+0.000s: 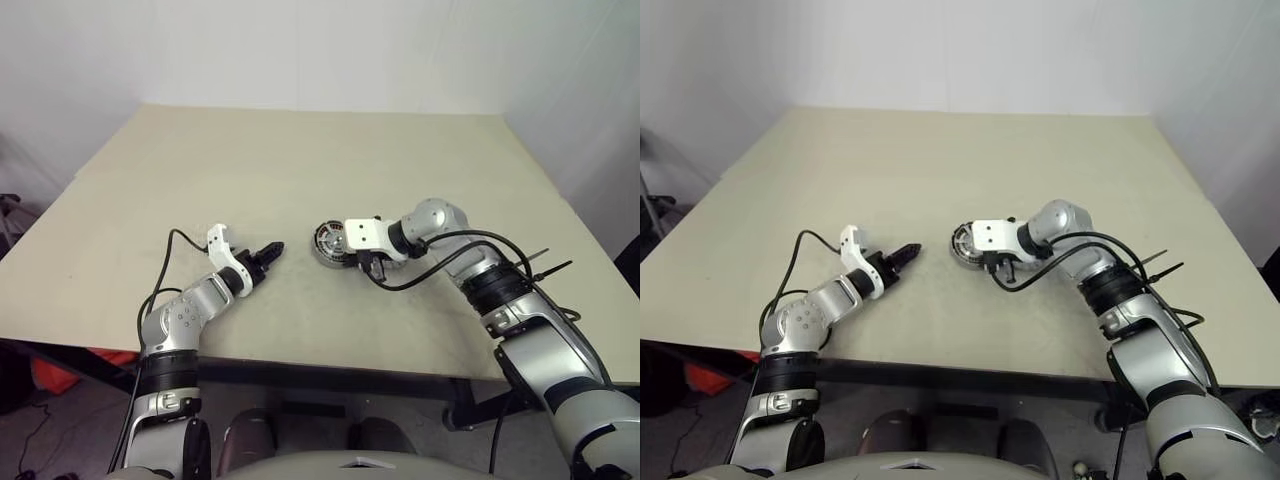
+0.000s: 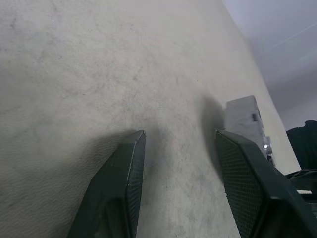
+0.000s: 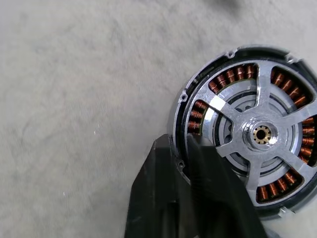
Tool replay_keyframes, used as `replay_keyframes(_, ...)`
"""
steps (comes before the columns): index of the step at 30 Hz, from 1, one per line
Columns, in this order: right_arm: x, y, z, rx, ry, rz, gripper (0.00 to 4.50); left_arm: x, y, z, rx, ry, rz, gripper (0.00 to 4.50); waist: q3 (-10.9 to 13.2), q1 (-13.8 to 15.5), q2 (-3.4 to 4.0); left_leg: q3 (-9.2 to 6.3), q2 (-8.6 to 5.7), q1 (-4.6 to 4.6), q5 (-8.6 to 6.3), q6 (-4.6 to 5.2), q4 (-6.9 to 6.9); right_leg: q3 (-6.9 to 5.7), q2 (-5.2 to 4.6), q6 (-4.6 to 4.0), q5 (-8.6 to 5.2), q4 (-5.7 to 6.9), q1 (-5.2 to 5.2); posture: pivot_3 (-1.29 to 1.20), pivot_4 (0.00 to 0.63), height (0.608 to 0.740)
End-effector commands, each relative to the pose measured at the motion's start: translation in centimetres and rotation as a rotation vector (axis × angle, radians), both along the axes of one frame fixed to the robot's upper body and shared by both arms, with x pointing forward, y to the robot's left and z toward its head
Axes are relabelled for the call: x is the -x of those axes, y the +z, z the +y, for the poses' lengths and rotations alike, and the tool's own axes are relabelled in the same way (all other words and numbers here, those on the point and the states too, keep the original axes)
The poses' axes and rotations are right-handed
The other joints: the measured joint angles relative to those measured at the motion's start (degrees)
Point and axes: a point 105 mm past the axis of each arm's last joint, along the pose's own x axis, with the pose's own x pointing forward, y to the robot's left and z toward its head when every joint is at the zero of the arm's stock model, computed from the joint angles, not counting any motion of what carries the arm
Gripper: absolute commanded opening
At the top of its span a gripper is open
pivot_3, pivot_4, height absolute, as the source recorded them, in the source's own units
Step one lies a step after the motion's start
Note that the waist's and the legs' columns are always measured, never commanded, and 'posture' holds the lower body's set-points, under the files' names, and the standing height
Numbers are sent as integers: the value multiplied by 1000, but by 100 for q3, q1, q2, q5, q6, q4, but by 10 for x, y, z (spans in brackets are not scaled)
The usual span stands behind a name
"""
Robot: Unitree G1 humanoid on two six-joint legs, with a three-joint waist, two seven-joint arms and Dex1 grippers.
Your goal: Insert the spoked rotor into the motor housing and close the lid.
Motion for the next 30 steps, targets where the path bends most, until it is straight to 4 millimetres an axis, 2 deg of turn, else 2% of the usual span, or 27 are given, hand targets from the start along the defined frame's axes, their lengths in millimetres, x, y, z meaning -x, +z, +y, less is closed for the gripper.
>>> replay_keyframes(1, -2, 25, 11, -60, 42, -89, 1609, 4, -16, 15, -66, 45, 56, 2408, 0, -7, 0, 0, 0, 2, 0, 0, 0, 0, 0, 0, 0, 0, 3, 0, 0, 740)
replay_keyframes(4, -1, 38, 16, -103, 59, -131, 2570, 5, -15, 15, -73, 41, 52, 2408, 0, -32, 0, 0, 0, 6, 1, -2, -1, 1, 0, 0, 0, 0, 6, 0, 0, 740)
replay_keyframes(10, 1, 66, 23, -259, -4, -158, 2570, 4, -14, 11, -106, 10, 27, 2408, 0, -44, 0, -1, 1, 20, 4, -8, -7, 1, 3, 0, 0, -1, 19, 0, 0, 740)
replay_keyframes(14, -19, 79, 16, -490, -267, -110, 2570, 0, 4, 9, -122, -16, -81, 2408, 0, -44, 0, -1, 1, 26, 9, -17, -13, 4, 6, 0, 0, 0, 20, 0, 0, 740)
replay_keyframes(16, -29, 80, 3, -621, -463, 33, 2570, -1, 19, 8, -95, -34, -142, 2408, 1, -40, -1, -1, 0, 25, 15, -27, -23, 4, 7, 0, 0, -1, 17, 0, 0, 740)
replay_keyframes(21, -20, 87, -34, -931, -740, 431, 2570, -2, 40, 12, -75, -75, -222, 2408, 3, 100, -3, -2, -2, 18, 25, -43, -37, 3, 11, 0, 0, -17, 13, 0, 0, 740)
replay_keyframes(25, -4, 90, -59, -1083, -873, 670, 2570, -6, 39, 18, -94, -78, -216, 2408, 3, 217, -2, -2, -3, 13, 31, -53, -44, 2, 14, 0, 0, -19, 4, 0, 0, 740)
replay_keyframes(28, 11, 81, -75, -1141, -976, 806, 2570, -10, 33, 20, -111, -70, -190, 2408, 2, 283, -2, -1, -1, 15, 35, -61, -50, 2, 16, 0, 0, -18, 3, 0, 0, 740)
replay_keyframes(30, 16, 74, -80, -1167, -1027, 828, 2570, -9, 34, 15, -113, -95, -209, 2408, 2, 301, -2, -1, -1, 17, 39, -68, -54, 1, 16, 1, 0, -17, 2, 0, 0, 740)
